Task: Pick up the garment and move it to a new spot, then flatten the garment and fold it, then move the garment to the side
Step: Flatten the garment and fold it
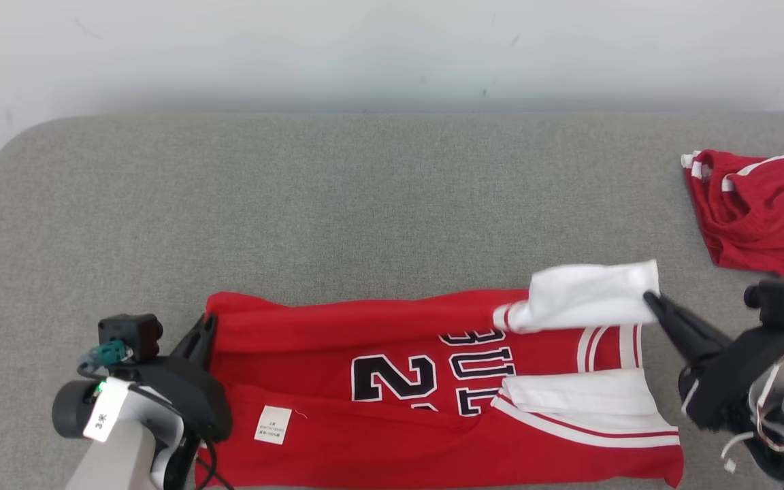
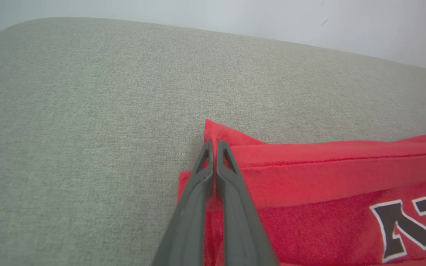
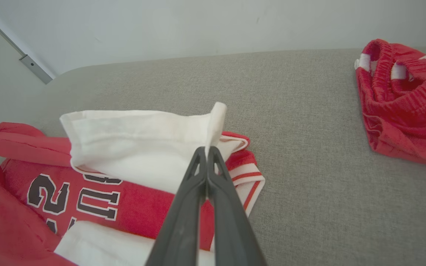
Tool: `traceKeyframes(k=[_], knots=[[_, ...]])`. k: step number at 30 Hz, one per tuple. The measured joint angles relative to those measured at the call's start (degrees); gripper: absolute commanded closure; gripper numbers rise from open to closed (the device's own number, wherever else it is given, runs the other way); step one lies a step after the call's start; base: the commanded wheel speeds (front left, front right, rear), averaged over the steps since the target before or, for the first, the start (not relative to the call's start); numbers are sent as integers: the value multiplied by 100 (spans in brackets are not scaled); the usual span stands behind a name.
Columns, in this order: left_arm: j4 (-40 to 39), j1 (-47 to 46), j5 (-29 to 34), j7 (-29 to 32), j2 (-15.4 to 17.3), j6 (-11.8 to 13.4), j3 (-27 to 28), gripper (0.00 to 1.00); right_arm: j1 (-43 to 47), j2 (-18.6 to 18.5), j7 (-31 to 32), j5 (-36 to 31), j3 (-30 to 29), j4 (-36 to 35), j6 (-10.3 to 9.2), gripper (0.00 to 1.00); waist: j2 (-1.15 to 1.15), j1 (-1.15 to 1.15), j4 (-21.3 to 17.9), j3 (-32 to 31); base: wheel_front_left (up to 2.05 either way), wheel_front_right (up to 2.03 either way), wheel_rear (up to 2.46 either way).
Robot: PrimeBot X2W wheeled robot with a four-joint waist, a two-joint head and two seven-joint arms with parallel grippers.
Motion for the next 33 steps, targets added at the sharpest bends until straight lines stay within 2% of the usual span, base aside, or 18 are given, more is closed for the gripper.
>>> traceKeyframes(k=[6,11,21,22,23,24,25,30,33], knots=[[-145,277,-85,49,-2,-2,-53,100,372,-337,97,346,270,-541,0,100,0,0,-10,-116,0,0,0],[-220,393,-107,151,-19,-8,-116,100,434,-600,254,285,602,-767,1,100,1,1,0,-126,0,0,0],[-201,532,-93,300,-26,-43,-204,100,365,-725,788,-143,1255,-549,0,100,1,1,22,-198,0,0,0],[-201,533,-93,301,-29,-43,-208,100,337,-715,808,-167,1294,-498,0,96,1,2,20,-212,0,0,0],[-199,533,-92,303,-29,-42,-213,89,301,-710,856,-187,1334,-463,0,73,1,2,19,-228,0,0,0],[-187,533,-86,310,-29,-30,-226,67,276,-710,895,-223,1372,-432,0,38,1,2,20,-246,0,0,0],[-180,535,-75,331,-27,10,-252,0,274,-691,904,-218,1379,-377,0,0,1,1,20,-265,0,0,0],[-207,660,-31,280,-14,130,-223,0,274,-650,853,-21,1296,-279,0,0,1,1,23,-400,0,0,0],[-292,821,-31,156,12,222,-160,0,307,-592,712,310,1120,-334,0,0,0,1,13,-504,0,0,0]])
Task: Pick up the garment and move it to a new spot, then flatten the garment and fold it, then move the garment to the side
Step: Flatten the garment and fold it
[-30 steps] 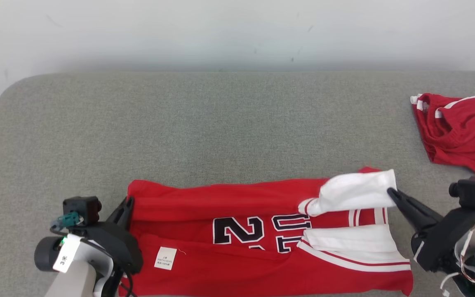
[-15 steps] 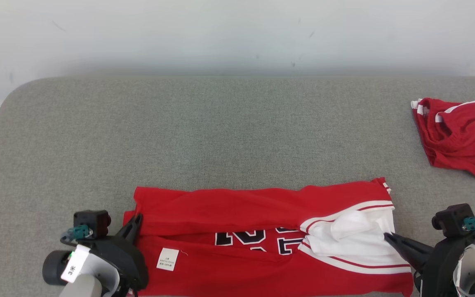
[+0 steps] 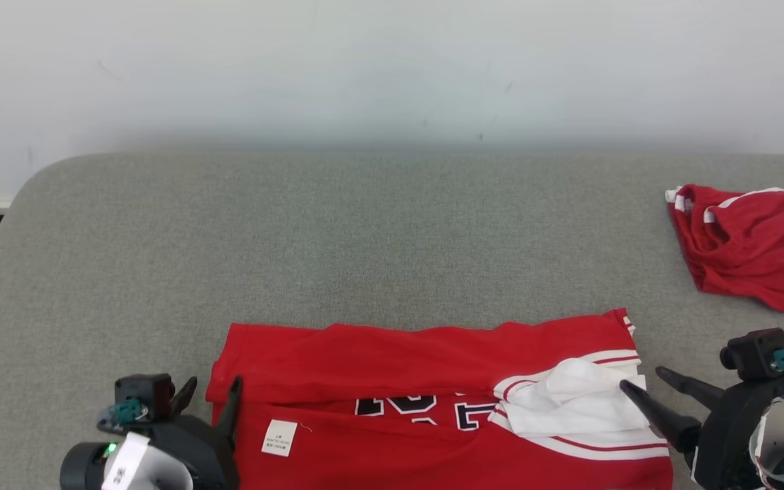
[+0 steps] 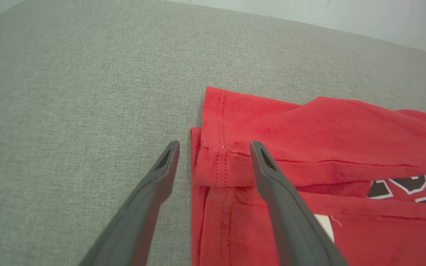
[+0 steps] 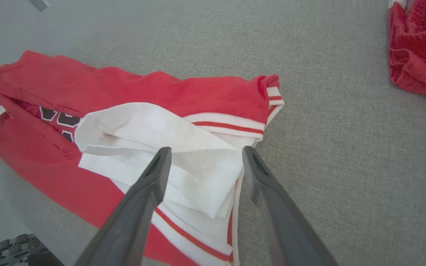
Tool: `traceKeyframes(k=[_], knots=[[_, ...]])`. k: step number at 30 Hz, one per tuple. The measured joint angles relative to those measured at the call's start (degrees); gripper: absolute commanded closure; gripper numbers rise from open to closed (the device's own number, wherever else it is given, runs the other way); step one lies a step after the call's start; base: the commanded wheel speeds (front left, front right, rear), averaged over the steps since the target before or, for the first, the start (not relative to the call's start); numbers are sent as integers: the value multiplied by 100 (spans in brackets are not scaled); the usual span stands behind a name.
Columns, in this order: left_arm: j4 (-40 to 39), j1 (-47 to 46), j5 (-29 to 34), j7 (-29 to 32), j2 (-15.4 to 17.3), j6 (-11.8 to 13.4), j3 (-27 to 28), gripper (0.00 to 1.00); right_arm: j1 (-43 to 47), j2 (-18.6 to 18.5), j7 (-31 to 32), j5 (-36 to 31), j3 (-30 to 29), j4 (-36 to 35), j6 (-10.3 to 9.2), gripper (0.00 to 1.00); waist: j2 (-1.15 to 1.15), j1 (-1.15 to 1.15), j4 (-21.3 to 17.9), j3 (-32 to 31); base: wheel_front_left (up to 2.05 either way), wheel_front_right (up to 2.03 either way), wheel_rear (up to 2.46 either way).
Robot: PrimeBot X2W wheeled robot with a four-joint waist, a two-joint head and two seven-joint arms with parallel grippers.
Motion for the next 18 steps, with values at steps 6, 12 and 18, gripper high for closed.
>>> traceKeyframes(k=[6,12,18], knots=[[-331,364,4,-265,40,148,32,0,114,-15,-275,309,-242,-99,0,0,0,0,-50,-210,0,0,0],[-826,778,111,-525,75,354,21,0,460,-31,-485,446,-378,-37,-64,0,0,0,-97,-366,0,0,0],[-1428,1113,257,-836,81,619,64,0,517,32,-678,598,-548,65,-372,0,0,0,-91,-419,0,0,0]])
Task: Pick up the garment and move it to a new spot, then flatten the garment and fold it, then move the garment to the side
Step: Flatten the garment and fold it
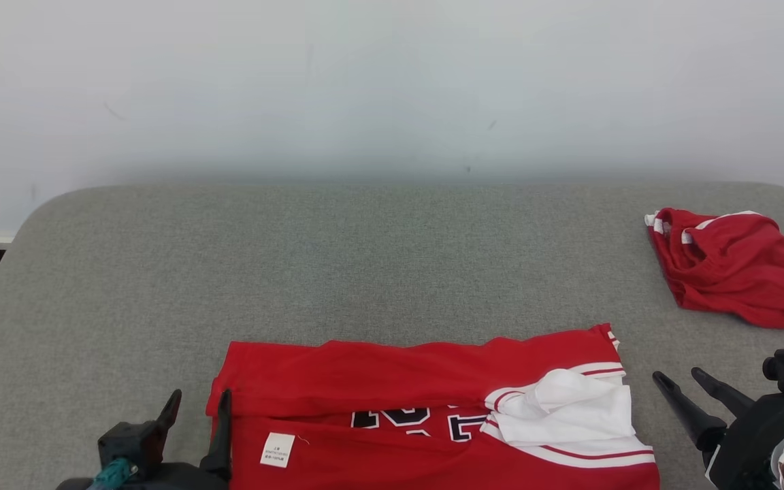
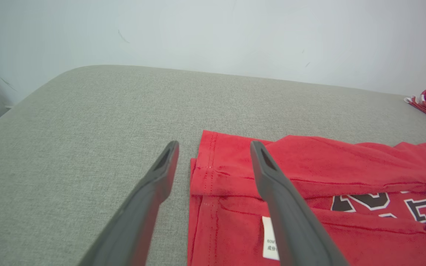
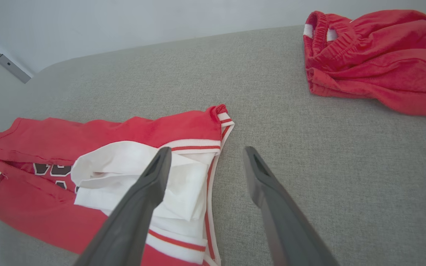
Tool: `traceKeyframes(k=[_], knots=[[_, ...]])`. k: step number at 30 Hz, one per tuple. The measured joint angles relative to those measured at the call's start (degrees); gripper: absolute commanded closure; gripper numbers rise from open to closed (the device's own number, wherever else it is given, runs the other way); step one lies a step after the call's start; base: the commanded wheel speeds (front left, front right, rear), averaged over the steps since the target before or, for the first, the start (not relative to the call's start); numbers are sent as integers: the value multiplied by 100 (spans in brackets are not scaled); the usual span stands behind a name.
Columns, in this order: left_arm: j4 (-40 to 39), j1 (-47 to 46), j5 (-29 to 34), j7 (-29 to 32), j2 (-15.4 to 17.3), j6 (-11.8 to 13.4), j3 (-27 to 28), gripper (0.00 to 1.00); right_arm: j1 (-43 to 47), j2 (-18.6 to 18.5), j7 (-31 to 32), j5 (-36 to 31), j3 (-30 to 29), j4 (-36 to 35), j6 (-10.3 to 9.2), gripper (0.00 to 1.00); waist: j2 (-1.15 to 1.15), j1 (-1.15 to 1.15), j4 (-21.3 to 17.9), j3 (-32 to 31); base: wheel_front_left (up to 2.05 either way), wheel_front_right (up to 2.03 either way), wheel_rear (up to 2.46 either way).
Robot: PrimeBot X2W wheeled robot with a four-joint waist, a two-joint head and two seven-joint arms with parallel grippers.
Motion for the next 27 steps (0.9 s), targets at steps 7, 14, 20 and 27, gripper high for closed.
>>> traceKeyframes(k=[7,14,20,27], knots=[[-467,359,49,-137,-11,230,79,0,-34,189,65,-1,-15,198,-354,0,0,0,56,-10,0,0,0],[-859,565,104,-138,-103,322,18,0,-299,383,594,47,158,489,-604,0,0,0,179,28,0,0,0],[-1151,575,149,-136,-99,375,35,0,-630,532,1225,89,334,792,-700,0,1,0,312,71,0,0,0],[-1477,684,297,-93,-100,421,70,0,-843,682,1908,141,552,1127,-784,0,1,1,411,204,0,0,0]])
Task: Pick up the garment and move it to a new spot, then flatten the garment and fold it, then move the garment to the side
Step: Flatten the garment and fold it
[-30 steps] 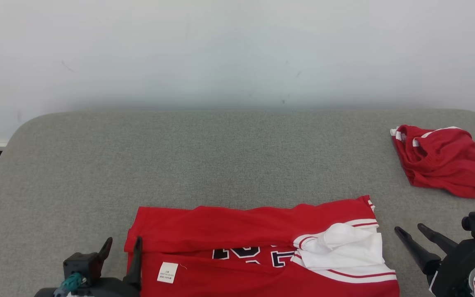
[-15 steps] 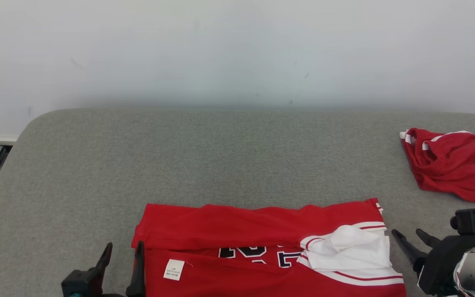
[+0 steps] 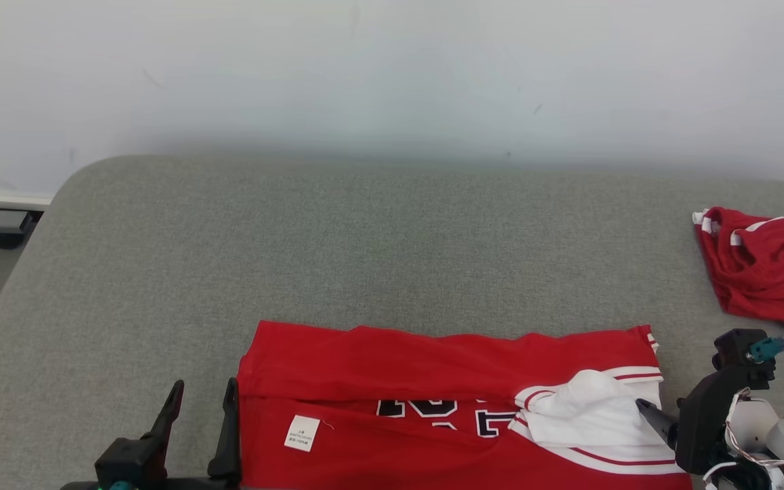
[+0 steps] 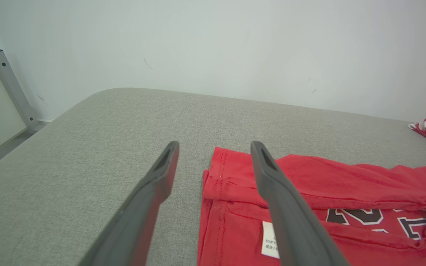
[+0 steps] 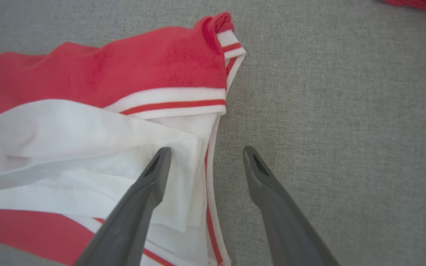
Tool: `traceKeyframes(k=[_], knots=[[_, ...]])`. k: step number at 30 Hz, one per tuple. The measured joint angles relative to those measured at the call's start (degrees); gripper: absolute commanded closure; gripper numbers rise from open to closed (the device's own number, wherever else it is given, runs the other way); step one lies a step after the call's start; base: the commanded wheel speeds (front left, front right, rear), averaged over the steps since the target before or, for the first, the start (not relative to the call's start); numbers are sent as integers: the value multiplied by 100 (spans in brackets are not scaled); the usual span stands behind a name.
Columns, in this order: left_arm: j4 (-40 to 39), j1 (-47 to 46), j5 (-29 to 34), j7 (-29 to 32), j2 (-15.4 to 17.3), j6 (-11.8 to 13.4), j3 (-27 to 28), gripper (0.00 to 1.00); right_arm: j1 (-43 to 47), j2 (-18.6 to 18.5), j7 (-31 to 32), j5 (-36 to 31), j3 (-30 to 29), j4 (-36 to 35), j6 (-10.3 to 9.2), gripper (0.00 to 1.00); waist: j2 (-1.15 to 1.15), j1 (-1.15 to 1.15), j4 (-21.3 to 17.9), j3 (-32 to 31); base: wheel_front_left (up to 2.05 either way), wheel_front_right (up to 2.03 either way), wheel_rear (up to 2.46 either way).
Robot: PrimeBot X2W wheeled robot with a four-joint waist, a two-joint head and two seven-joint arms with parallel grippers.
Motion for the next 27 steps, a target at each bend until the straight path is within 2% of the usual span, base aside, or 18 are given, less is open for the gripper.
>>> traceKeyframes(k=[9,10,11,12,13,18,27], knots=[[-181,-8,49,132,-45,26,-9,0,-261,152,676,67,129,364,-19,0,0,0,126,164,0,0,0],[-189,-9,48,172,-57,37,-16,0,-271,151,738,77,134,381,-19,10,0,0,145,174,0,0,0],[-189,-8,48,200,-74,48,-12,0,-287,157,808,97,146,410,-19,38,0,0,161,183,0,0,0],[-185,-6,48,247,-76,48,-16,0,-342,163,894,97,177,449,-16,87,0,0,173,192,0,0,0],[-186,-4,57,275,-66,48,-29,0,-385,163,964,97,194,475,-13,100,0,0,180,200,0,0,0],[-183,5,191,449,13,49,-105,0,-509,255,1176,99,247,554,11,100,-1,0,179,218,0,0,0],[-202,116,363,784,148,51,-102,0,-668,244,1332,145,229,735,192,100,0,0,55,201,0,0,0]])
